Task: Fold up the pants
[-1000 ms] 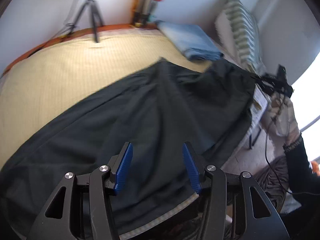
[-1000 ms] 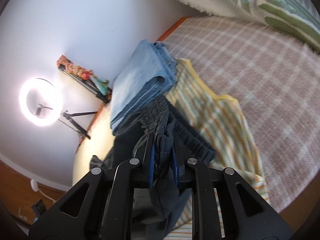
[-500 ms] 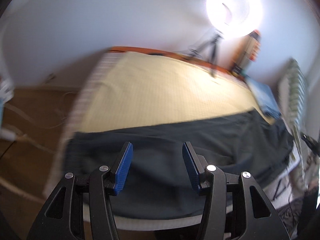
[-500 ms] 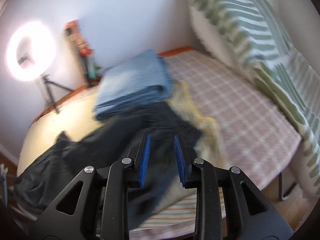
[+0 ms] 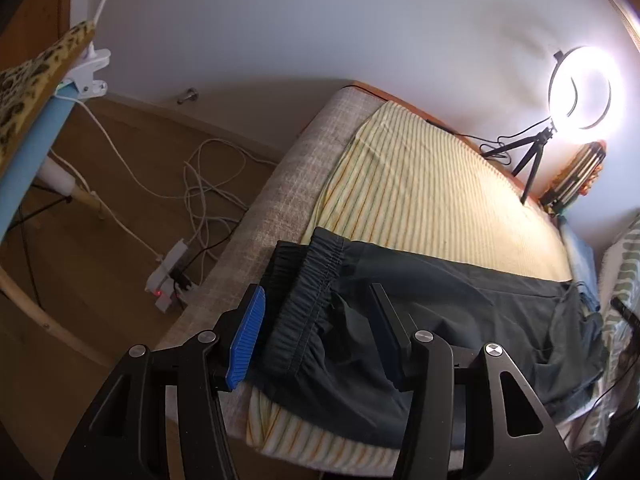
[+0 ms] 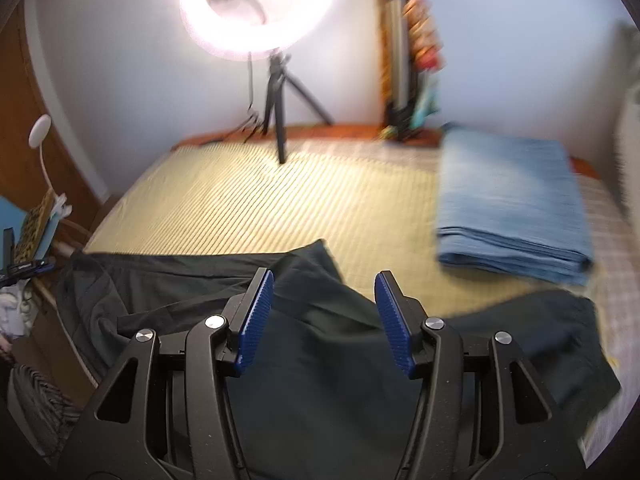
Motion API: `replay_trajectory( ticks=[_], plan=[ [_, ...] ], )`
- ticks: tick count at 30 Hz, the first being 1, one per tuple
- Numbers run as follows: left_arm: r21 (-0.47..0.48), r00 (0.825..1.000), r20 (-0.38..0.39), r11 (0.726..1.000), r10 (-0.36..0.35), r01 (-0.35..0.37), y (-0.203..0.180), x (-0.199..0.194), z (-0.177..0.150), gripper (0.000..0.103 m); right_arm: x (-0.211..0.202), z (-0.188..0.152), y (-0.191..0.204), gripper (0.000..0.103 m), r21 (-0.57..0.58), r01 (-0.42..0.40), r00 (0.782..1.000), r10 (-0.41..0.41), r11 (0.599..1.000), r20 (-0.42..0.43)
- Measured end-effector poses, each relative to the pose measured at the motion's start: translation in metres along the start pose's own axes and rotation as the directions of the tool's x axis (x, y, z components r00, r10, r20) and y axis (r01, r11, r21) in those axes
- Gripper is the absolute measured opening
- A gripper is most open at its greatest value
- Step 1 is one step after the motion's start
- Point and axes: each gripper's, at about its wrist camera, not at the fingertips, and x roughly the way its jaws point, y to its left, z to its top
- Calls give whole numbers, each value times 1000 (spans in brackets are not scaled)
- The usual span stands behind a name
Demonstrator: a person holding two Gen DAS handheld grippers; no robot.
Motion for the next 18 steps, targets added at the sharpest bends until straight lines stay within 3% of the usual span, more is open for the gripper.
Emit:
replay_trajectory(
  ticks=[8, 13, 18],
  plan=[
    [74, 997, 1, 994, 76, -76, -18, 33, -3, 51, 68, 26, 6, 56, -66, -62, 989, 52, 996, -140],
    [86, 995, -13, 991, 101, -100, -16, 43, -11, 51, 112, 28, 17, 56, -95, -52, 971, 29, 994, -236],
    [79, 996, -10, 993, 92, -91, -11, 45, -13, 51, 127, 23, 36, 56, -188, -44, 965, -7, 981, -261]
  ],
)
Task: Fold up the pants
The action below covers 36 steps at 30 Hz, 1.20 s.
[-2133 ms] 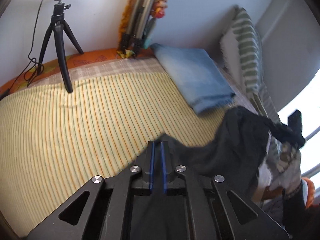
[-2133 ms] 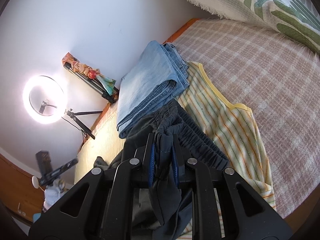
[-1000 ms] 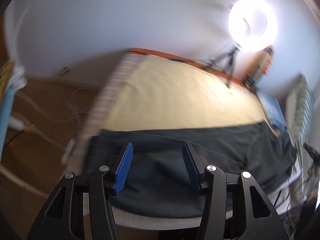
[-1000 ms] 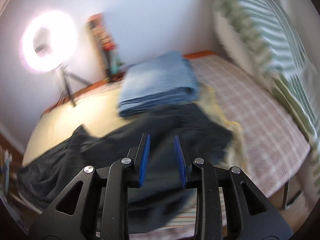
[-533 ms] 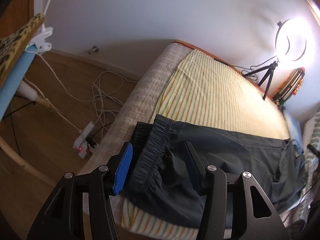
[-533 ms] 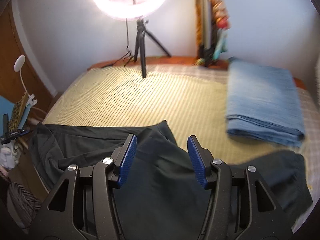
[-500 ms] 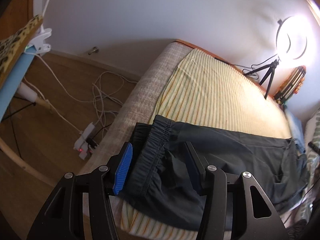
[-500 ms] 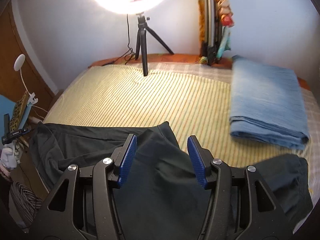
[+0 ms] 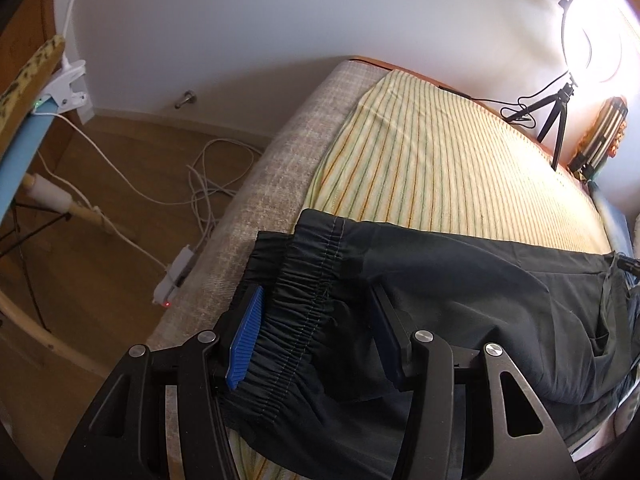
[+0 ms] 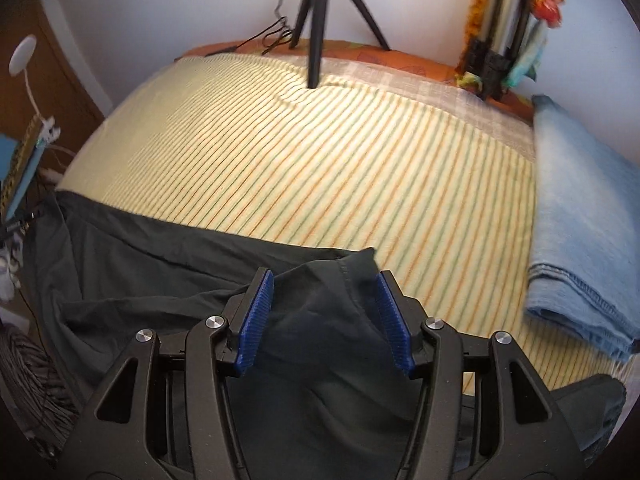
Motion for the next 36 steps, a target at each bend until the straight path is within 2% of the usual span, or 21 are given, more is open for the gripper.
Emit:
replay_trajectory(
  ticks=[2, 3, 5, 10, 14, 15, 16, 18, 22, 23, 28, 30, 34, 36],
  plan=[
    [1, 1000, 5, 1000, 0, 0, -1, 1, 0, 51, -4, 2, 9, 56, -64, 77, 997, -76, 995, 23],
    [5, 1000, 9, 1000, 3, -3, -1, 1, -1, 51, -11, 3, 13, 56, -90, 80, 996, -76, 993, 49],
    [5, 1000, 13, 1000, 2, -2, -1, 3, 0, 51, -21, 5, 13, 56, -98, 19, 998, -13, 995, 61],
    [-5, 1000, 21, 1000, -15, 15, 2, 3, 0, 51, -12, 13, 5, 56, -13, 47, 997, -47, 999, -67],
    [-3, 999, 24, 1000, -22, 22, 3, 3, 0, 51, 13, 8, 12, 55, -48, 120, 982, -126, 992, -141],
    [0, 999, 25, 1000, -21, 21, 2, 3, -1, 51, 18, 6, 12, 48, -50, 125, 980, -131, 991, -152],
    [4, 1000, 25, 1000, -19, 19, 1, 3, -1, 51, 23, 5, 12, 31, -51, 130, 977, -136, 990, -163],
    [11, 1000, 26, 1000, -17, 17, 1, 4, -1, 51, 32, 0, 12, 8, -60, 151, 972, -160, 987, -171],
    [18, 999, 29, 1000, -16, 15, 0, 4, -1, 51, 26, -5, 9, 3, -66, 147, 980, -155, 987, -127],
    [21, 999, 30, 1000, -14, 13, 0, 5, -1, 51, 16, -3, 6, 3, -56, 148, 984, -153, 987, -91],
    [37, 999, 36, 999, 8, -9, -4, 6, -2, 51, -7, 8, -34, 2, 64, 179, 983, -181, 982, 20],
    [39, 999, 39, 999, 19, -21, -5, 5, -2, 51, -1, 10, -53, 2, 123, 178, 983, -181, 976, 17],
    [64, 997, 41, 996, 59, -61, -10, 4, -5, 51, 17, 5, -72, 2, 165, 203, 979, -200, 965, -34],
    [58, 997, 40, 996, 64, -66, -8, 2, -6, 51, 14, 3, -72, 2, 155, 197, 980, -198, 968, -10]
  ],
)
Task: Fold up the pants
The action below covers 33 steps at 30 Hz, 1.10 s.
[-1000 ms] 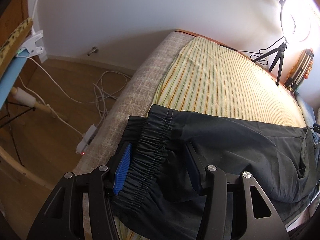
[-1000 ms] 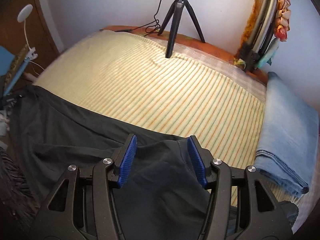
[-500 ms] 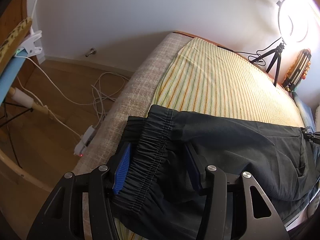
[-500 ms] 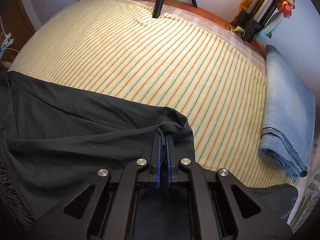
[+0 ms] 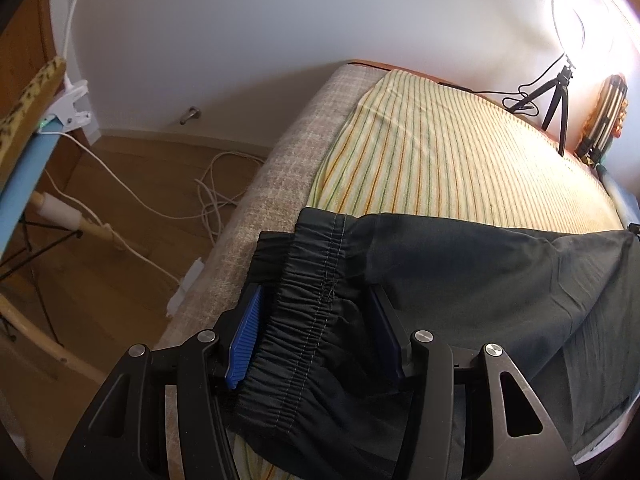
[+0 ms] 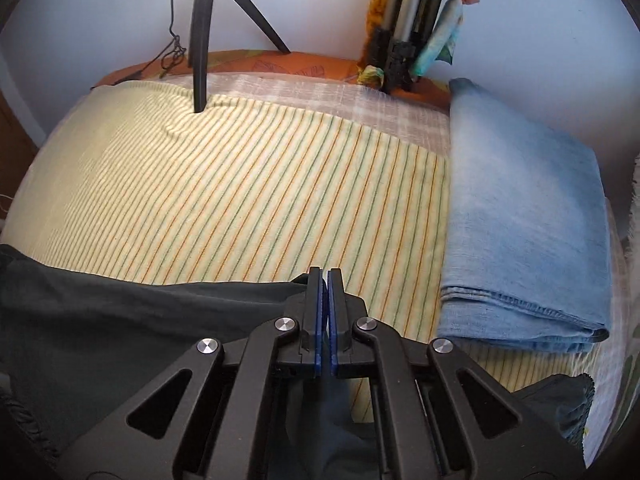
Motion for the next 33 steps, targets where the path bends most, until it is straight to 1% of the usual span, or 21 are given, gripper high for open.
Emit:
replay_trajectory(
  ticks=[2, 3, 4, 5, 7, 9, 10, 12, 13, 14, 16, 17, 19, 20, 21, 23, 24, 25, 28, 31, 33],
  plan=[
    [-24, 1000, 1, 1000, 3, -3, 5, -3, -1, 51, -6, -1, 2, 2, -8, 9, 1000, -9, 1000, 21],
    [-37, 1000, 3, 999, 19, -19, 7, -5, -1, 51, -11, -1, 4, 5, -16, 0, 1000, 0, 1000, 25],
    [-47, 1000, 5, 998, 29, -29, 10, -7, -1, 51, -15, -1, 7, 10, -24, 0, 1000, 0, 1000, 25],
    [-60, 1000, 9, 998, 28, -27, 14, -9, 1, 51, -18, -1, 11, 13, -39, 1, 1000, 0, 999, 29],
    [-85, 999, 30, 996, 22, -19, 20, -14, 4, 51, -30, -4, 20, 26, -70, 11, 999, -7, 997, 54],
    [-100, 998, 60, 995, 14, -7, 23, -20, 7, 51, -39, -4, 26, 32, -78, -2, 997, 7, 997, 71],
    [-107, 998, 64, 994, -4, 11, 25, -22, 8, 51, -45, -7, 30, 33, -80, -23, 997, 29, 997, 78],
    [-121, 997, 73, 993, 6, 3, 27, -24, 10, 51, -58, -14, 42, 34, -95, -44, 994, 53, 994, 92],
    [-120, 997, 78, 993, -4, 14, 27, -24, 11, 51, -64, -19, 49, 34, -107, -60, 993, 70, 992, 96],
    [-107, 996, 84, 993, -34, 43, 24, -24, 12, 51, -66, -23, 53, 34, -113, -72, 992, 83, 991, 97],
    [-69, 996, 63, 995, -62, 66, 16, -19, 16, 51, -75, -35, 64, 35, -128, -116, 987, 129, 985, 92],
    [-46, 997, 43, 997, -58, 60, 11, -15, 17, 51, -78, -44, 71, 35, -134, -139, 985, 151, 981, 84],
    [17, 1000, 8, 1000, 7, -7, -2, -1, 20, 51, -83, -57, 79, 35, -141, -148, 984, 160, 979, 83],
    [25, 999, -13, 999, 40, -40, -4, 6, 19, 51, -84, -62, 80, 35, -143, -146, 984, 159, 979, 84],
    [27, 998, -37, 998, 58, -57, -3, 13, 18, 54, -87, -69, 81, 35, -141, -142, 984, 155, 980, 85],
    [23, 995, -37, 996, 92, -91, 3, 19, 15, 67, -92, -81, 75, 35, -113, -150, 983, 161, 982, 88],
    [10, 994, -35, 995, 102, -102, 7, 18, 15, 67, -95, -88, 68, 35, -85, -154, 983, 161, 984, 89],
    [-7, 995, -34, 996, 89, -89, 12, 17, 14, 67, -99, -95, 59, 35, -54, -153, 983, 158, 987, 96],
    [-3, 991, -22, 991, 135, -135, 15, 12, 15, 67, -111, -114, 30, 35, 40, -141, 984, 136, 989, 119],
    [21, 983, 39, 984, 179, -180, 5, -4, 18, 66, -128, -135, -2, 35, 146, -122, 984, 101, 982, 145],
    [48, 980, 87, 982, 179, -183, -6, -18, 21, 66, -140, -155, -32, 37, 236, -85, 986, 47, 968, 162]
  ],
)
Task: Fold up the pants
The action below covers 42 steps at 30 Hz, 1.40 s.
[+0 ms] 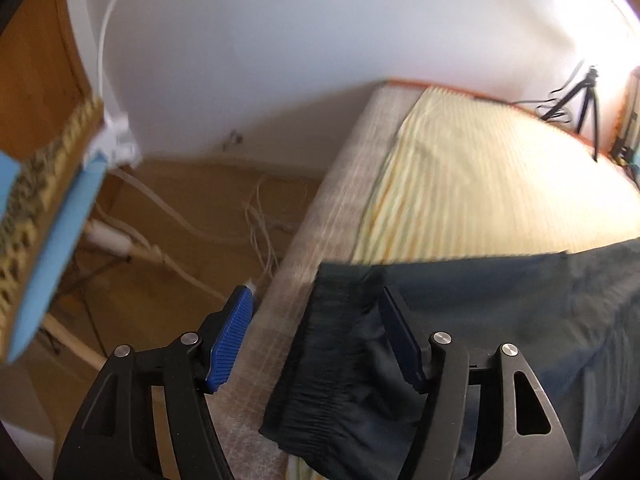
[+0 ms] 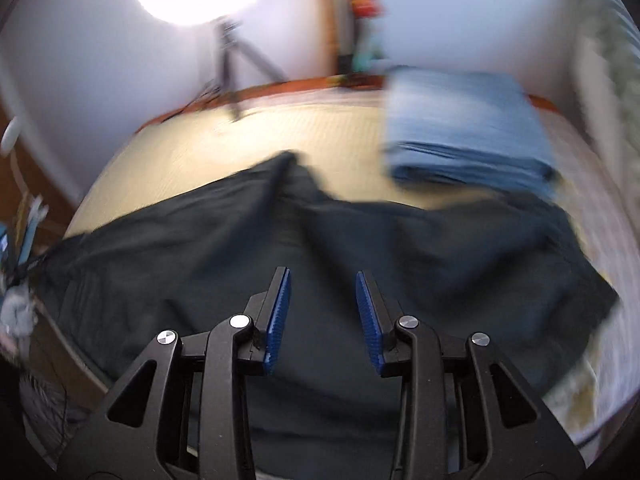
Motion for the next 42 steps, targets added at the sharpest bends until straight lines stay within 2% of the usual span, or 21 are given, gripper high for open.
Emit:
replay_trajectory(
  ticks=[2, 4, 7, 8, 9, 10, 11, 16, 19, 22, 23, 25, 27, 28, 29, 32, 33, 35, 37, 39, 42],
  plan=[
    [11, 998, 49, 999, -34, 34, -9, -17, 6, 65, -10, -6, -26, 47, 71, 32, 999, -33, 997, 14],
    [10, 989, 89, 993, -120, 120, -19, -36, 12, 65, -22, -15, -57, 51, 169, 64, 997, -70, 984, 31],
    [53, 953, 114, 959, -281, 277, -49, -60, 17, 65, -39, -24, -101, 51, 312, 85, 993, -105, 946, 49],
    [81, 927, 116, 934, -356, 348, -65, -69, 17, 65, -46, -26, -114, 51, 347, 103, 990, -131, 932, 59],
    [100, 909, 111, 914, -402, 393, -75, -74, 18, 65, -52, -30, -127, 52, 378, 128, 984, -166, 917, 69],
    [137, 880, 94, 882, -466, 452, -95, -82, 17, 65, -57, -33, -139, 52, 408, 139, 979, -187, 902, 78],
    [172, 861, 82, 858, -503, 485, -111, -87, 17, 65, -60, -38, -149, 52, 437, 134, 979, -188, 889, 82],
    [381, 768, -12, 707, -640, 596, -205, -123, 2, 65, -57, -63, -209, 52, 616, 26, 992, -97, 787, 83],
    [452, 716, -86, 613, -693, 648, -252, -137, -9, 65, -51, -71, -225, 52, 638, 17, 994, -83, 770, 73],
    [494, 661, -184, 513, -727, 702, -299, -150, -26, 65, -42, -76, -231, 52, 635, 51, 995, -93, 770, 33],
    [506, 654, -202, 495, -728, 707, -314, -157, -29, 65, -39, -78, -231, 52, 635, 60, 995, -94, 770, 20],
    [524, 628, -248, 443, -738, 728, -338, -165, -40, 65, -33, -76, -232, 50, 624, 67, 995, -96, 778, 13],
    [533, 606, -284, 403, -743, 744, -359, -171, -45, 65, -30, -72, -237, 50, 634, 15, 998, -54, 773, 43],
    [536, 588, -309, 374, -748, 757, -371, -174, -48, 65, -29, -71, -239, 50, 640, -6, 998, -36, 768, 52],
    [545, 581, -325, 354, -747, 760, -378, -176, -52, 65, -27, -68, -240, 50, 643, -45, 997, -4, 765, 74],
    [596, 588, -365, 304, -721, 743, -406, -179, -73, 65, -21, -58, -231, 50, 611, -68, 996, 23, 789, 82],
    [603, 589, -381, 291, -712, 743, -414, -179, -80, 65, -18, -55, -226, 50, 593, -104, 994, 62, 798, 91],
    [612, 589, -418, 265, -691, 745, -426, -177, -93, 65, -20, -58, -222, 50, 594, -116, 992, 69, 796, 102],
    [632, 601, -438, 246, -669, 735, -437, -176, -104, 65, -27, -64, -227, 50, 623, -100, 993, 39, 776, 111],
    [639, 599, -456, 226, -658, 735, -445, -175, -111, 65, -34, -75, -236, 50, 662, -75, 994, 2, 746, 111],
    [646, 601, -466, 215, -649, 733, -452, -172, -115, 65, -37, -88, -248, 46, 700, -49, 995, -24, 712, 94]
  ],
)
